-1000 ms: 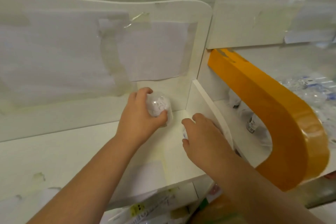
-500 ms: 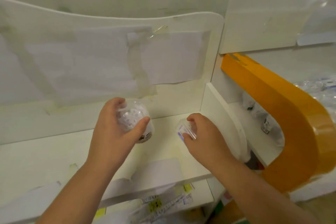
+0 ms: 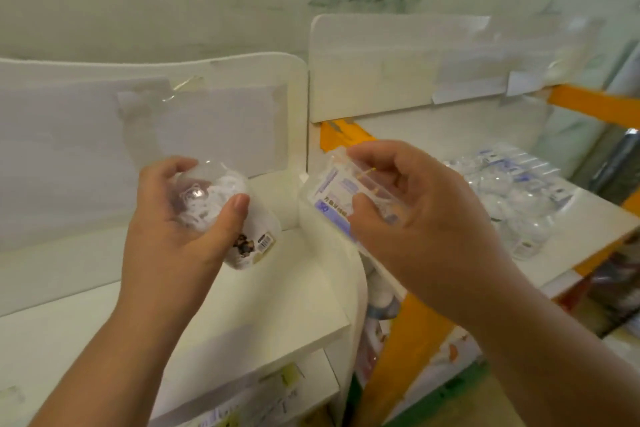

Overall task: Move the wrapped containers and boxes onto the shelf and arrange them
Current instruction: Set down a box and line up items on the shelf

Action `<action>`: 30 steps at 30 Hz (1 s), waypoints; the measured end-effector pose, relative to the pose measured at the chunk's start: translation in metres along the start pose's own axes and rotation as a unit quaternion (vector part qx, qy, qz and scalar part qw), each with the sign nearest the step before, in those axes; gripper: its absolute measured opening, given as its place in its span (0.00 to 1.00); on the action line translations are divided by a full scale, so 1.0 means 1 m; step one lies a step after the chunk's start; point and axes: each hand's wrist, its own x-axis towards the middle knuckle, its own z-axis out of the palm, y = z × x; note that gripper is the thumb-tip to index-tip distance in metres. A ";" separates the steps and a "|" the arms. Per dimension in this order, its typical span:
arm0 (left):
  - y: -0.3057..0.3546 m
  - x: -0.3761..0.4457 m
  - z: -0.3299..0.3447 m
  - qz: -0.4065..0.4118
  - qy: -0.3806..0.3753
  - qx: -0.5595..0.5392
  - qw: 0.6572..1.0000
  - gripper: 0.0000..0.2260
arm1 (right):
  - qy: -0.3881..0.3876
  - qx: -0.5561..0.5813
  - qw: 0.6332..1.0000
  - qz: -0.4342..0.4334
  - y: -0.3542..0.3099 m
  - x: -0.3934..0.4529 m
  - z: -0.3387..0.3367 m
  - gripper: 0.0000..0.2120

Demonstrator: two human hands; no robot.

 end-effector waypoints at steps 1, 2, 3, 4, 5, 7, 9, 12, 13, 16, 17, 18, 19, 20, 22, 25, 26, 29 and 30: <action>0.009 0.003 0.008 0.009 -0.005 -0.005 1.000 0.24 | 0.008 0.012 1.000 0.005 0.001 -0.001 -0.013 0.19; 0.018 0.006 0.016 0.020 -0.012 -0.008 1.000 0.25 | 0.016 0.025 1.000 0.009 0.004 0.000 -0.026 0.20; 0.029 0.009 0.025 0.031 -0.020 -0.012 0.999 0.26 | 0.026 0.035 0.999 0.012 0.010 0.001 -0.039 0.20; 0.042 0.012 0.034 0.043 -0.026 -0.014 0.999 0.27 | 0.038 0.042 0.998 0.014 0.017 0.002 -0.052 0.20; 0.054 0.014 0.043 0.052 -0.031 -0.016 0.998 0.26 | 0.050 0.049 0.997 0.016 0.025 0.003 -0.066 0.19; 0.079 0.016 0.064 0.063 -0.044 -0.035 0.996 0.26 | 0.075 0.065 0.995 0.023 0.044 0.005 -0.092 0.18; 0.106 0.016 0.088 0.068 -0.059 -0.067 0.994 0.26 | 0.112 0.087 0.990 0.027 0.064 0.006 -0.120 0.13; 0.144 0.010 0.128 0.086 -0.078 -0.095 0.989 0.25 | 0.157 0.095 0.982 0.037 0.103 0.008 -0.162 0.10; 0.154 0.007 0.144 0.086 -0.085 -0.092 0.988 0.25 | 0.162 0.094 0.981 0.045 0.119 0.009 -0.176 0.10; 0.177 -0.009 0.195 0.067 -0.101 -0.064 0.991 0.27 | 0.153 0.104 0.981 0.058 0.170 0.014 -0.215 0.13; 0.183 -0.015 0.213 0.055 -0.102 -0.046 0.992 0.28 | 0.152 0.109 0.980 0.064 0.187 0.016 -0.227 0.13; 0.188 -0.022 0.232 0.042 -0.104 -0.026 0.993 0.31 | 0.148 0.112 0.980 0.070 0.205 0.018 -0.240 0.13; 0.192 -0.030 0.251 0.031 -0.109 -0.008 0.993 0.32 | 0.142 0.113 0.981 0.075 0.221 0.020 -0.252 0.12; 0.196 -0.037 0.270 0.020 -0.114 0.006 0.993 0.32 | 0.135 0.112 0.981 0.077 0.237 0.021 -0.264 0.12; 0.202 -0.051 0.307 -0.005 -0.121 0.029 0.992 0.31 | 0.115 0.119 0.983 0.079 0.267 0.022 -0.287 0.12; 0.206 -0.070 0.359 -0.043 -0.132 0.060 0.988 0.29 | 0.100 0.120 0.983 0.092 0.305 0.023 -0.317 0.12; 0.206 -0.075 0.375 -0.057 -0.139 0.066 0.986 0.29 | 0.097 0.117 0.984 0.097 0.315 0.023 -0.325 0.12; 0.209 -0.082 0.414 -0.083 -0.168 0.074 0.980 0.28 | 0.085 0.114 0.983 0.112 0.339 0.023 -0.344 0.10; 0.210 -0.083 0.426 -0.081 -0.175 0.080 0.978 0.29 | 0.086 0.108 0.983 0.118 0.345 0.022 -0.350 0.09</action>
